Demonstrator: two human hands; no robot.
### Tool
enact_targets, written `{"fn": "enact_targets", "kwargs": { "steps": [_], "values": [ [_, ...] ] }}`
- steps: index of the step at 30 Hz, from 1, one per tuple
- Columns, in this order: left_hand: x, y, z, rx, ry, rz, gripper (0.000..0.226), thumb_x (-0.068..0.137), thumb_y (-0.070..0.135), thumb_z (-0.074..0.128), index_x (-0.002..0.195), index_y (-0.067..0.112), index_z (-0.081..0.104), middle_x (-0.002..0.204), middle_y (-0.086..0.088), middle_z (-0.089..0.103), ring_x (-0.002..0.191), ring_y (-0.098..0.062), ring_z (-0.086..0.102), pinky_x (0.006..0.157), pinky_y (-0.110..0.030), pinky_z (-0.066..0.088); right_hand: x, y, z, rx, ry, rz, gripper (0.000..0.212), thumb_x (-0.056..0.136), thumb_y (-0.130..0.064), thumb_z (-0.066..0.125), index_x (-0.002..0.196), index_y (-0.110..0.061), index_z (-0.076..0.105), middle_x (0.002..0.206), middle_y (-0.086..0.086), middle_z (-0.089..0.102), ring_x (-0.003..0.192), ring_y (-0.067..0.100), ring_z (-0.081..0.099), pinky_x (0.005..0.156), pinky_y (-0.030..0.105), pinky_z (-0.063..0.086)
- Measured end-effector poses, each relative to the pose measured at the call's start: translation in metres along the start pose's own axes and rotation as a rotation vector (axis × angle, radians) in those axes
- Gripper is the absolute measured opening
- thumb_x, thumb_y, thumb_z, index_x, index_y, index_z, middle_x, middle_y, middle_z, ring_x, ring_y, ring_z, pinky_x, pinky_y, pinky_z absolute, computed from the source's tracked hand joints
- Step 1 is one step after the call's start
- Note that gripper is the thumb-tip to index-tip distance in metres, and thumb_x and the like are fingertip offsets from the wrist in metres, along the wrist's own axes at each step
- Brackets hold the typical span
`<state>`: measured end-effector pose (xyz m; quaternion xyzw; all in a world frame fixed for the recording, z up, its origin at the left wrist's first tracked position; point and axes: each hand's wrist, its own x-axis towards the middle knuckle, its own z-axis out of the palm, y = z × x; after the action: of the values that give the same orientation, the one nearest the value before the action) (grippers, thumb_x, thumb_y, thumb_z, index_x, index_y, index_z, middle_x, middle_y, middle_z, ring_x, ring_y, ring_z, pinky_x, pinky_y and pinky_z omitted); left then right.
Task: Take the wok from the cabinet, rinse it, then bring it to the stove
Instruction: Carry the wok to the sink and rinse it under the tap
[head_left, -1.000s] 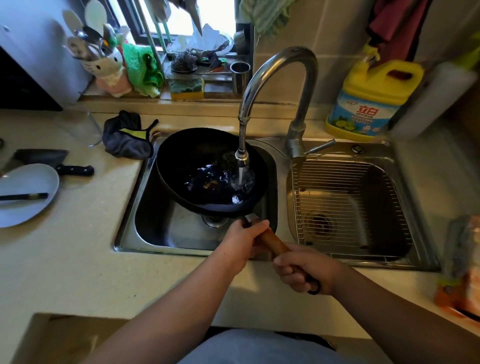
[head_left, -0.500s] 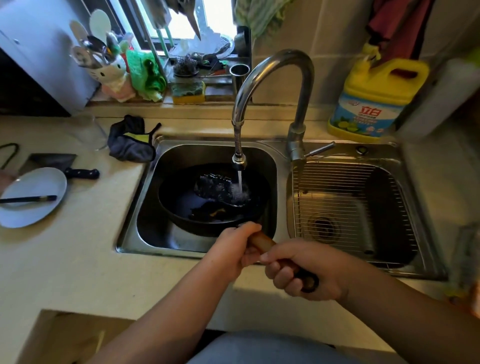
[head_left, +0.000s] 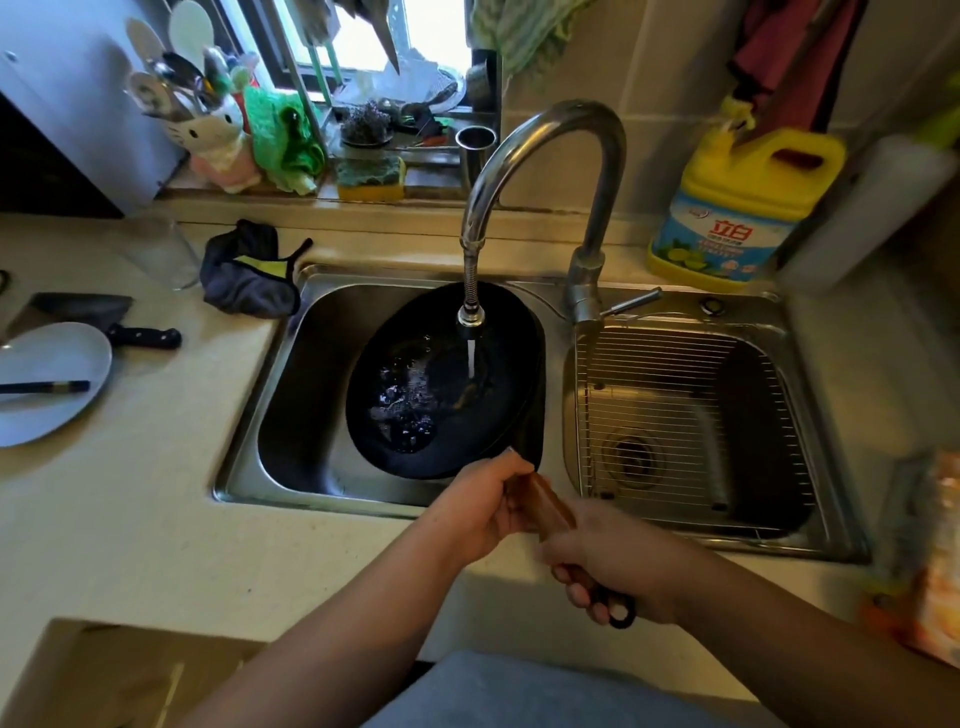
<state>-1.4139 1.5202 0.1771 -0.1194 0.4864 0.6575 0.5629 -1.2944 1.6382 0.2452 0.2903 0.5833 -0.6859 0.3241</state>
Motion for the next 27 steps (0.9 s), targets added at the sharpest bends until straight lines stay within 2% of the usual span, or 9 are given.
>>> {"fn": "enact_targets", "kwargs": {
  "steps": [3,8,12,15,20,23,27],
  "values": [
    [0.002,-0.002,0.000,-0.076,-0.010,0.015,0.038,0.092,0.007,0.060,0.127,-0.002,0.047,0.094,-0.019,0.075,0.091,-0.030,0.075,0.069,-0.040,0.060,0.005,0.010,-0.016,-0.086,-0.016,-0.071,0.021,0.093,-0.009,0.056,0.114,-0.013,0.052,0.062,0.000,0.056,0.047,0.010,0.053,0.042,0.023,0.044],
    [0.004,-0.010,0.000,-0.072,0.012,0.052,0.034,0.092,0.004,0.062,0.122,0.005,0.048,0.109,-0.020,0.073,0.104,-0.031,0.071,0.078,-0.041,0.060,0.020,0.030,-0.040,-0.079,-0.088,-0.118,0.037,0.092,-0.017,0.063,0.125,-0.017,0.048,0.064,0.001,0.058,0.047,0.012,0.053,0.044,0.025,0.045],
    [0.008,-0.011,0.004,-0.019,0.118,0.128,0.027,0.093,0.003,0.061,0.118,0.006,0.052,0.121,-0.024,0.063,0.113,-0.032,0.065,0.093,-0.044,0.056,0.038,0.034,-0.047,-0.006,-0.161,-0.126,0.040,0.088,-0.019,0.068,0.123,-0.017,0.049,0.061,0.000,0.059,0.044,0.011,0.052,0.042,0.023,0.046],
    [0.007,-0.010,0.006,0.024,0.205,0.181,0.029,0.093,0.005,0.063,0.120,0.005,0.053,0.125,-0.026,0.061,0.112,-0.032,0.065,0.096,-0.045,0.054,0.050,0.036,-0.051,0.064,-0.227,-0.105,0.044,0.086,-0.018,0.070,0.125,-0.017,0.048,0.059,0.000,0.057,0.042,0.011,0.051,0.041,0.023,0.045],
    [0.006,-0.005,0.011,0.065,0.373,0.275,0.026,0.091,0.007,0.066,0.115,0.004,0.055,0.116,-0.023,0.065,0.106,-0.033,0.067,0.088,-0.043,0.058,0.068,0.032,-0.055,0.135,-0.328,-0.076,0.033,0.087,-0.011,0.068,0.115,-0.018,0.052,0.061,0.001,0.053,0.044,0.011,0.047,0.039,0.022,0.041],
    [0.003,-0.004,0.008,0.121,0.451,0.329,0.025,0.090,0.011,0.069,0.112,0.008,0.057,0.104,-0.015,0.069,0.092,-0.025,0.071,0.069,-0.029,0.061,0.075,0.028,-0.052,0.193,-0.395,-0.071,0.030,0.087,-0.009,0.067,0.112,-0.015,0.051,0.062,0.001,0.053,0.043,0.010,0.048,0.040,0.021,0.042],
    [0.000,0.001,0.001,0.190,0.564,0.406,0.022,0.086,0.016,0.073,0.103,0.011,0.060,0.085,-0.007,0.065,0.074,-0.016,0.067,0.065,-0.028,0.058,0.082,0.025,-0.041,0.305,-0.535,-0.099,0.026,0.089,-0.008,0.065,0.108,-0.012,0.047,0.061,-0.002,0.054,0.043,0.008,0.050,0.041,0.020,0.044]
  ]
}}
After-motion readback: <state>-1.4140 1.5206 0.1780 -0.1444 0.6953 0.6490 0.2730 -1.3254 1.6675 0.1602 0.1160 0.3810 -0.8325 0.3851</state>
